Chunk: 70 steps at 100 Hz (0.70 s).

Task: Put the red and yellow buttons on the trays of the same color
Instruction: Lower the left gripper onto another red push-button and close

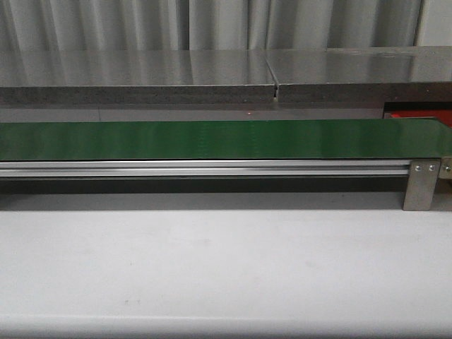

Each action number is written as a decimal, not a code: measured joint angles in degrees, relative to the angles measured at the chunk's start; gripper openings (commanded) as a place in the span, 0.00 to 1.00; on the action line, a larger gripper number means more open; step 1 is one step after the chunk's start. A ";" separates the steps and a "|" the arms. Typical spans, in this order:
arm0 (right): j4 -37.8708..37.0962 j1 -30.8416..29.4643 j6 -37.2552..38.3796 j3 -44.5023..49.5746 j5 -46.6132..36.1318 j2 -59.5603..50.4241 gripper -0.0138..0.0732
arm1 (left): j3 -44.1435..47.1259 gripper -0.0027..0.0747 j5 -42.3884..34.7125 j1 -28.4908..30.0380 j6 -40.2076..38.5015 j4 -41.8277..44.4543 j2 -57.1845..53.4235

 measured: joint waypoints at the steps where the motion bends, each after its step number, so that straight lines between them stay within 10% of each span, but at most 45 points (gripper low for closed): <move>1: 0.00 0.00 0.00 0.00 0.00 0.00 0.08 | 0.00 0.89 0.00 0.00 0.00 0.00 0.00; 70: 0.00 0.00 -0.05 0.00 0.00 0.00 0.08 | -4.15 0.89 -0.35 -1.49 0.32 -0.11 4.39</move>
